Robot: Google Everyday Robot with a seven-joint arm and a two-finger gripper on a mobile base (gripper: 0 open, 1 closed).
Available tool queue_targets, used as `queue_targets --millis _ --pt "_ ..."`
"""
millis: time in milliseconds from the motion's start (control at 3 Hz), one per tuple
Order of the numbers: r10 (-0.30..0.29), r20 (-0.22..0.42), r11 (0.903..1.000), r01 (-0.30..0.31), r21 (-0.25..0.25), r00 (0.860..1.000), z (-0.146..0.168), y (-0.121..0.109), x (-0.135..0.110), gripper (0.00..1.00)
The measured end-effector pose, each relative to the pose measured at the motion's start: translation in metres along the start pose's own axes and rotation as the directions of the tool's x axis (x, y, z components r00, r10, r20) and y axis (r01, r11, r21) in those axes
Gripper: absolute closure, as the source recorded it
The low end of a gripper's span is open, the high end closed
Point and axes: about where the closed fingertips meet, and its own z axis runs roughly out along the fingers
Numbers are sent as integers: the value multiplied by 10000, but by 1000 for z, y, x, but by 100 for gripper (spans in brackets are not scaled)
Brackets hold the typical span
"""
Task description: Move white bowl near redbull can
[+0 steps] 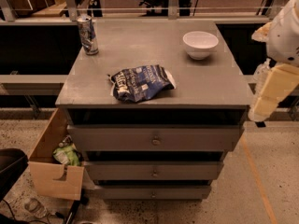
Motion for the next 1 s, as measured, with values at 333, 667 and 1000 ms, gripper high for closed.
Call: queue_targets --millis 333,667,1000 --pt "-162 -140 9975 171 684 9998 22 -30 -3 0" --pt "-324 -370 9908 369 1299 9988 43 -63 -7 0" --pt "-309 -620 9841 412 1726 9976 62 -96 -7 0"
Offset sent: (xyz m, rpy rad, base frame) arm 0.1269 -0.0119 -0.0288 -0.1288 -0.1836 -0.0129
